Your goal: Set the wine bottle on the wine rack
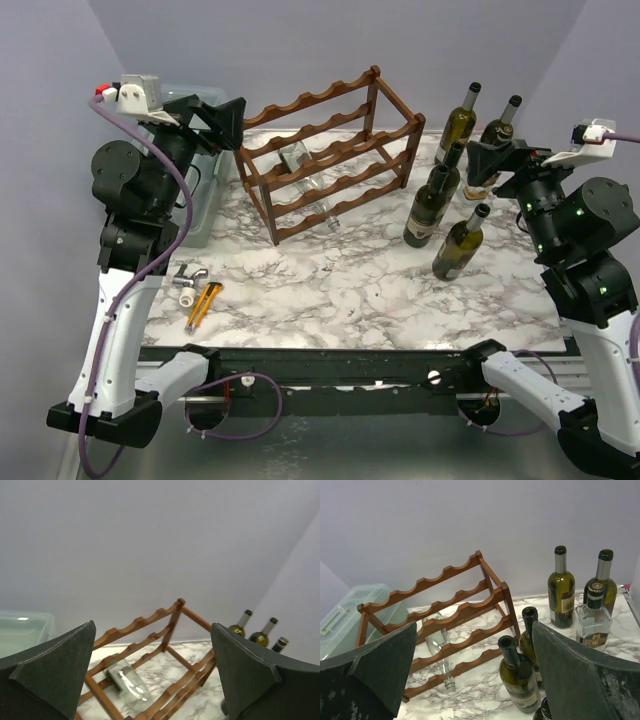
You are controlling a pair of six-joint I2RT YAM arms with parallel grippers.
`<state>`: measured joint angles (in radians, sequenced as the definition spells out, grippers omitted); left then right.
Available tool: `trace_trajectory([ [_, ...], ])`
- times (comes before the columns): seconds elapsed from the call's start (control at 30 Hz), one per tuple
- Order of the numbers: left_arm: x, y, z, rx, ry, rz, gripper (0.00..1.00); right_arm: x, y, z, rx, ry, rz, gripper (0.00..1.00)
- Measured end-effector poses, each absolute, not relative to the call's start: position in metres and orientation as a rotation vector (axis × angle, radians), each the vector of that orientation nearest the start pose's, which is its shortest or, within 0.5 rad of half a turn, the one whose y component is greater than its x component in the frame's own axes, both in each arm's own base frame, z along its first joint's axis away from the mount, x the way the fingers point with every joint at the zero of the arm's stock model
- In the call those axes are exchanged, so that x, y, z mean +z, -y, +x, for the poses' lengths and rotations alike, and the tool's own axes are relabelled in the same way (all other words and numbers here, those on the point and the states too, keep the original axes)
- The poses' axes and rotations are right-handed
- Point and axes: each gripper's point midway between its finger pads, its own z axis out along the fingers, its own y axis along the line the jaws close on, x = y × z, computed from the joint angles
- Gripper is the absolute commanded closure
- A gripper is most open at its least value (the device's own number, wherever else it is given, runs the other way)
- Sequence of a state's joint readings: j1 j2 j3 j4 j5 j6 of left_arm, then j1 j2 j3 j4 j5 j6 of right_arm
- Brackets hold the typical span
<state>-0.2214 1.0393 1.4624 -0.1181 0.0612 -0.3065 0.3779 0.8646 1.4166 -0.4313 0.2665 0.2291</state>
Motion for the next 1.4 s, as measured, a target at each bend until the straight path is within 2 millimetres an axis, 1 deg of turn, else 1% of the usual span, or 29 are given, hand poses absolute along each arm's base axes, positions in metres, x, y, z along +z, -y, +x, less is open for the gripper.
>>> trace_trajectory([
  [0.07,0.532,0.105,0.321,-0.529,-1.281,0.038,0.01,0.481,-0.067,0.269,0.302,-1.465,0.113,0.0],
  [0.13,0.525,0.114,0.324,-0.56,-1.29,0.076,0.01,0.475,-0.068,0.272,0.298,-1.488,0.113,0.0],
  [0.17,0.517,0.119,0.328,-0.573,-1.307,0.093,0.01,0.472,-0.069,0.273,0.294,-1.503,0.111,0.0],
  [0.27,0.482,0.132,0.343,-0.609,-1.392,0.134,0.01,0.466,-0.07,0.276,0.289,-1.541,0.111,0.0],
  [0.33,0.462,0.138,0.349,-0.628,-1.441,0.152,0.01,0.462,-0.071,0.279,0.286,-1.577,0.117,0.0],
  [0.43,0.442,0.146,0.351,-0.648,-1.484,0.17,0.01,0.456,-0.072,0.283,0.28,-1.631,0.143,0.0],
  [0.5,0.434,0.152,0.349,-0.662,-1.499,0.186,0.01,0.446,-0.069,0.284,0.265,-1.677,0.18,0.0],
  [0.6,0.421,0.159,0.347,-0.683,-1.527,0.205,0.01,0.419,-0.057,0.283,0.196,-1.775,0.276,0.0],
  [0.7,0.415,0.162,0.347,-0.695,-1.54,0.212,0.02,0.391,-0.037,0.277,0.076,-1.862,0.386,0.0],
  [0.8,0.415,0.164,0.346,-0.709,-1.534,0.215,0.02,0.364,-0.019,0.267,-0.042,-1.922,0.468,0.0],
  [0.87,0.415,0.165,0.346,-0.724,-1.531,0.215,0.02,0.347,-0.013,0.262,-0.093,-1.96,0.497,0.0],
  [1.0,0.411,0.169,0.345,-0.75,-1.54,0.217,0.03,0.313,-0.012,0.259,-0.139,-2.037,0.526,0.0],
  [1.1,0.407,0.172,0.345,-0.766,-1.55,0.222,0.03,0.289,-0.013,0.259,-0.164,-2.084,0.54,0.06],
  [1.23,0.404,0.174,0.345,-0.772,-1.55,0.227,0.03,0.26,-0.014,0.259,-0.188,-2.131,0.55,0.1],
  [1.3,0.404,0.174,0.345,-0.772,-1.548,0.229,0.03,0.249,-0.015,0.259,-0.198,-2.148,0.557,0.1],
  [1.4,0.405,0.176,0.347,-0.776,-1.541,0.234,0.03,0.242,-0.016,0.263,-0.202,-2.149,0.565,0.11],
])
